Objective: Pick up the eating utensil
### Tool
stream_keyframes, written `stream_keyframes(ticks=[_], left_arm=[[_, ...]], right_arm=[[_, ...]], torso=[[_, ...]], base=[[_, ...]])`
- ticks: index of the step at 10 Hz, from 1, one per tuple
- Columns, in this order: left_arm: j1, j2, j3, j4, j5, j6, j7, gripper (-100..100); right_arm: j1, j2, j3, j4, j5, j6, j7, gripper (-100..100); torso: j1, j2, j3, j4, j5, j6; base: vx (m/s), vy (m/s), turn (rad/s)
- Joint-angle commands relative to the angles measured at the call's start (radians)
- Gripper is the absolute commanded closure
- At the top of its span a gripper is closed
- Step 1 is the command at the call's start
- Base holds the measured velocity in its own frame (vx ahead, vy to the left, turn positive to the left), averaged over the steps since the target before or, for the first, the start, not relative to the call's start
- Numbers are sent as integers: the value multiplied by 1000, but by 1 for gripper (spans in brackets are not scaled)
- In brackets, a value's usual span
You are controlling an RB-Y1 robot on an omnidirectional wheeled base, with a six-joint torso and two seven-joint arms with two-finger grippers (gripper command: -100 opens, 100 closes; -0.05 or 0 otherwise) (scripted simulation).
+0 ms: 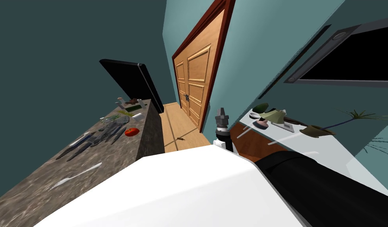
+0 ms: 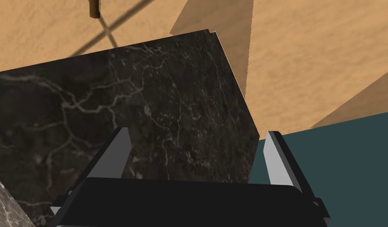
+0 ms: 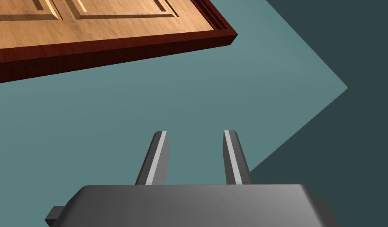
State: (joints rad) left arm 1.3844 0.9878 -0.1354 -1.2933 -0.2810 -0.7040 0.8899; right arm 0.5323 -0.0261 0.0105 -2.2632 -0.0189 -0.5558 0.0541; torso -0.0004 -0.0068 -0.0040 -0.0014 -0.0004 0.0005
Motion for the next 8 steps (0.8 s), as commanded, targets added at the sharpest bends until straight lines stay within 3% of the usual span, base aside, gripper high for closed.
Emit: stream_keyframes(ticks=[1, 2, 3, 5, 7, 8], left_arm=[[13, 44, 7, 50, 10, -18, 50, -100], [17, 73, 10, 88, 19, -27, 73, -100], [17, 78, 10, 101, 19, -27, 92, -100], [14, 139, 17, 171, 39, -43, 155, -100], [14, 139, 17, 182, 39, -43, 169, -100], [9, 166, 21, 218, 51, -50, 206, -100]], right_arm=[[0, 0, 0, 0, 0, 0, 0, 0], [0, 0, 0, 0, 0, 0, 0, 0], [0, 0, 0, 0, 0, 0, 0, 0], [0, 0, 0, 0, 0, 0, 0, 0], [0, 0, 0, 0, 0, 0, 0, 0], [0, 0, 0, 0, 0, 0, 0, 0]], torso=[[0, 0, 0, 0, 0, 0], [1, 0, 0, 0, 0, 0], [3, -3, -2, -1, 1, 1], [3, -1, -1, 0, 1, 1], [2, -1, -1, 0, 1, 0], [1, 3, 1, 1, 1, -1]], base=[[98, -2, -104], [171, 40, -135], [138, 40, -52], [131, 28, -130], [81, 25, -9], [61, 25, -99]])
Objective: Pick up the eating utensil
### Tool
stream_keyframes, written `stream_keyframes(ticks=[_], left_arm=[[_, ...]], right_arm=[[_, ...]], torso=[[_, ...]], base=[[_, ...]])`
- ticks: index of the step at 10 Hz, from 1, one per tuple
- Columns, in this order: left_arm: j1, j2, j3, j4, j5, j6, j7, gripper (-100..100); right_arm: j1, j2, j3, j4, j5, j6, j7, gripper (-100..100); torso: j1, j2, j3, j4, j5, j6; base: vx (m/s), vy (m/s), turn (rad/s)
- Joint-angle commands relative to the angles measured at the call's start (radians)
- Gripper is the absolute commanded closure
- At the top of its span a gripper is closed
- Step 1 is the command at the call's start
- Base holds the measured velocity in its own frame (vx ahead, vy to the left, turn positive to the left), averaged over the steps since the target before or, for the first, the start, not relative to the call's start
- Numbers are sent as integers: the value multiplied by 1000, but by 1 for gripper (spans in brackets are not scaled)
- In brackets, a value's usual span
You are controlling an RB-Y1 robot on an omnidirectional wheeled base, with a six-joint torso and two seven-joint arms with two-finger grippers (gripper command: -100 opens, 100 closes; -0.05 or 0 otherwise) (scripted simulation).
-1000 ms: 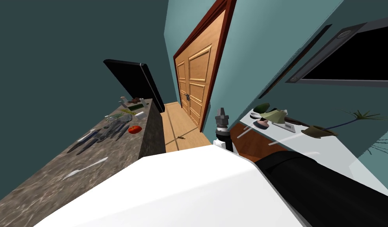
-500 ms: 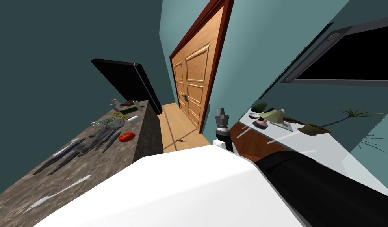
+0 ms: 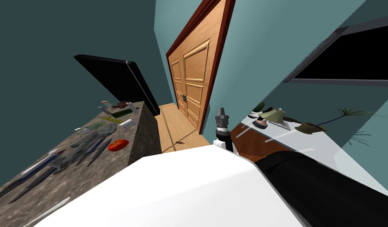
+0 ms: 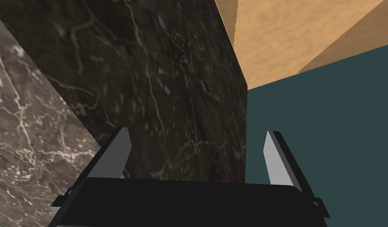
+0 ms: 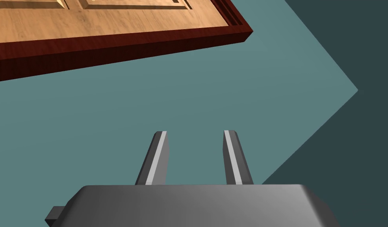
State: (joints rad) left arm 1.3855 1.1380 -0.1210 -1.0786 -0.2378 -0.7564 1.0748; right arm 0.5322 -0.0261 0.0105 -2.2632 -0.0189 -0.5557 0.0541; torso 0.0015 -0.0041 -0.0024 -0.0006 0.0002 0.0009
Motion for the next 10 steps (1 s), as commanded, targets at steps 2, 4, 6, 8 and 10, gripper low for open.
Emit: stream_keyframes(ticks=[2, 4, 6, 8, 10], left_arm=[[-11, 61, 15, 67, 32, -11, 78, -100], [-23, 79, 18, 94, 44, -16, 118, -100], [-36, 95, 20, 117, 55, -21, 145, -100], [-64, 117, 22, 150, 75, -28, 189, -100], [-90, 127, 19, 166, 87, -33, 219, -100]], right_arm=[[0, 0, 0, 0, 0, 0, 0, 0], [0, 0, 0, 0, 0, 0, 0, 0], [0, 0, 0, 0, 0, 0, 0, 0], [0, 0, 0, 0, 0, 0, 0, 0], [0, 0, 0, 0, 0, 0, 0, 0]], torso=[[2, -3, -2, -1, 1, 0], [4, -5, -3, -1, 1, 0], [4, -4, -2, -1, 1, 0], [2, -1, -1, 0, 1, 0], [5, -2, -1, 0, 1, -1]], base=[[153, 85, -142], [109, 74, -68], [91, 75, -87], [78, 77, -92], [78, 117, -67]])
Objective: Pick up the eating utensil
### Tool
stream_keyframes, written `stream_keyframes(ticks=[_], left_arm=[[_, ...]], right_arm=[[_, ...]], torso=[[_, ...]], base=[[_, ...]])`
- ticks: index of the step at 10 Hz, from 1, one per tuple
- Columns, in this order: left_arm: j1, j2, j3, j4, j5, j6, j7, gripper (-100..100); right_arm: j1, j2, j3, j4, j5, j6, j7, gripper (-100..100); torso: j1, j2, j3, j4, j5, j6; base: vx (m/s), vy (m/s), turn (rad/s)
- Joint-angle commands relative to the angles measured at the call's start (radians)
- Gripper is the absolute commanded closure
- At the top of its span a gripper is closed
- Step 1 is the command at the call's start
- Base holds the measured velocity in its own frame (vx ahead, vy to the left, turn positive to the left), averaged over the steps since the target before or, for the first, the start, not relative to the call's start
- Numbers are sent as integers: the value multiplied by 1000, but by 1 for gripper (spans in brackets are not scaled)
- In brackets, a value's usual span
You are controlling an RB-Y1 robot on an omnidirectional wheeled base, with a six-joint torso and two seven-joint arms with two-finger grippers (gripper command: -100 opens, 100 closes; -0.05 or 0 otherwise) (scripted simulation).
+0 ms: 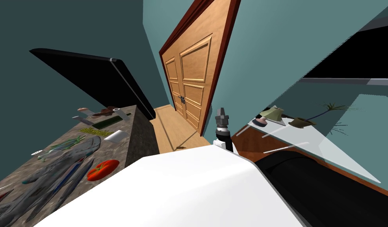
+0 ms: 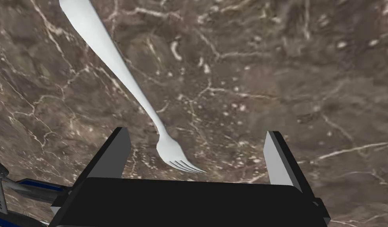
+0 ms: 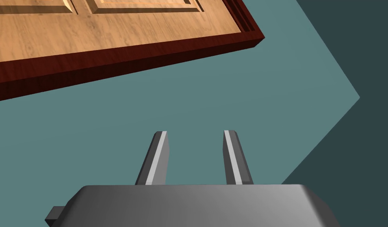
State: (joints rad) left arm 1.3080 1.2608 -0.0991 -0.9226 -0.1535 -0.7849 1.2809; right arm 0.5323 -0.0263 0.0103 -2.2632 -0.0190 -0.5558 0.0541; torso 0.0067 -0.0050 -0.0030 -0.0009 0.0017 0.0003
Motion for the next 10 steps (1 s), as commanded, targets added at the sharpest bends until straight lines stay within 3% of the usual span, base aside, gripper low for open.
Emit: stream_keyframes(ticks=[1, 2, 3, 4, 7, 8, 9, 10], left_arm=[[-28, 5, -8, 14, 8, -6, 25, -100], [-13, 6, -2, 6, 6, -4, 16, -100], [-15, 7, -2, 7, 7, -5, 19, 0], [-47, 10, -26, -6, -1, 28, 42, -100], [-79, 13, -50, -19, -8, 60, 66, -100], [-70, 11, -44, -21, -6, 57, 59, -100], [-72, 11, -45, -20, -7, 58, 61, 100], [-72, 11, -45, -20, -7, 58, 61, 100]], right_arm=[[0, 0, 0, 0, 0, 0, 0, 0], [0, 0, 0, 0, 0, 0, 0, 0], [0, 0, 0, 0, 0, 0, 0, 0], [0, 0, 0, 0, 0, 0, 0, 0], [0, 0, 0, 0, 0, 0, 0, 0], [0, 0, 0, 0, 0, 0, 0, 0], [0, 0, 0, 0, 0, 0, 0, 0], [0, 0, 0, 0, 0, 0, 0, 0]], torso=[[0, 0, 0, 0, 0, 0], [0, 2, 1, 0, 0, 0], [-6, 4, 2, 1, -1, -1], [-8, 5, 3, 1, -2, -1], [-9, 9, 5, 2, -2, -1], [-9, 9, 5, 2, -2, -1], [-9, 8, 5, 2, -2, -1], [-9, 7, 4, 2, -2, -1]], base=[[40, 121, -76], [12, 17, 12], [0, 0, 0], [-24, -15, -79], [-51, -8, -42], [-24, -3, -6], [0, 0, 0], [1, 0, -10]])
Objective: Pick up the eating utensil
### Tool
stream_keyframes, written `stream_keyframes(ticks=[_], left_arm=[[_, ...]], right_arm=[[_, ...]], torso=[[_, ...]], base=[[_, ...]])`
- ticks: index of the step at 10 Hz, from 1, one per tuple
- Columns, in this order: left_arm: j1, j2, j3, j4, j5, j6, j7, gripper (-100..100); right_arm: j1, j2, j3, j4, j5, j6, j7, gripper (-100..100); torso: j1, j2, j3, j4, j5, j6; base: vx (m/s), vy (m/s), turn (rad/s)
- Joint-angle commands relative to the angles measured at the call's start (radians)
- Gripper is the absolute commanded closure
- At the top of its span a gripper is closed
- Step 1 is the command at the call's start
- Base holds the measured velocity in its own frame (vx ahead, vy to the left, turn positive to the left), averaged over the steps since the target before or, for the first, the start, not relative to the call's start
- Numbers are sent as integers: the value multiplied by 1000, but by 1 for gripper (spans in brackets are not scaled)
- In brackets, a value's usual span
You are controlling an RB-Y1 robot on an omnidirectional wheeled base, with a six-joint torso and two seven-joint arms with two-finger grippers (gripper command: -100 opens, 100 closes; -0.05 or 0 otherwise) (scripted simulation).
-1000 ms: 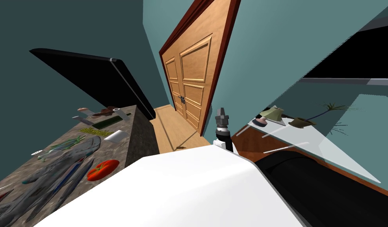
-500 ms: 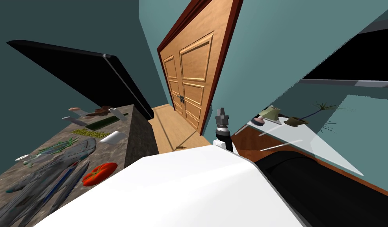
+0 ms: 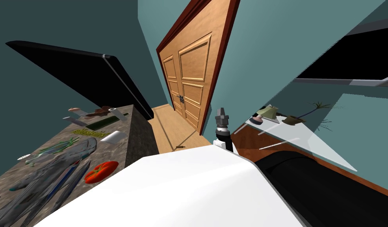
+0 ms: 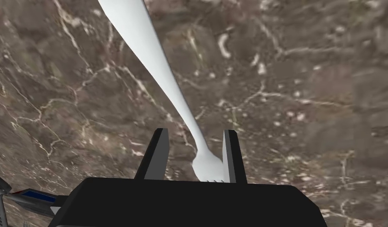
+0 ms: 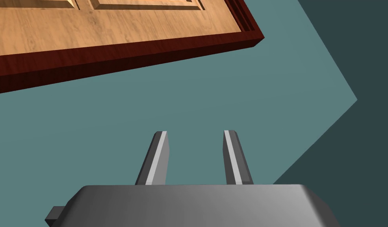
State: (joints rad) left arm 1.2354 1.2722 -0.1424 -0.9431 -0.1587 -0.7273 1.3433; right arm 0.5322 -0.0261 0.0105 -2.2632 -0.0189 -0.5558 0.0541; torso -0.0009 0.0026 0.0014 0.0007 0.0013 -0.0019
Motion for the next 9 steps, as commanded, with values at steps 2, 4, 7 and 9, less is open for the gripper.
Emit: stream_keyframes(ticks=[2, 4, 7, 9], left_arm=[[0, 0, 0, 0, 0, 0, 1, 100], [0, 0, 0, 0, 0, 0, 1, 0], [58, -4, 41, 28, 12, -62, -44, 100], [50, -1, 34, 27, 10, -55, -35, 0]], right_arm=[[0, 0, 0, 0, 0, 0, 0, 0], [0, 0, 0, 0, 0, 0, 0, 0], [0, 0, 0, 0, 0, 0, 0, 0], [0, 0, 0, 0, 0, 0, 0, 0]], torso=[[0, 1, 0, 0, 0, 1], [1, 1, 1, 0, 0, 0], [1, -1, 0, 0, 0, -1], [0, 0, 0, 0, 0, 1]], base=[[0, 0, 0], [0, 0, 0], [47, 14, 75], [10, 2, 8]])
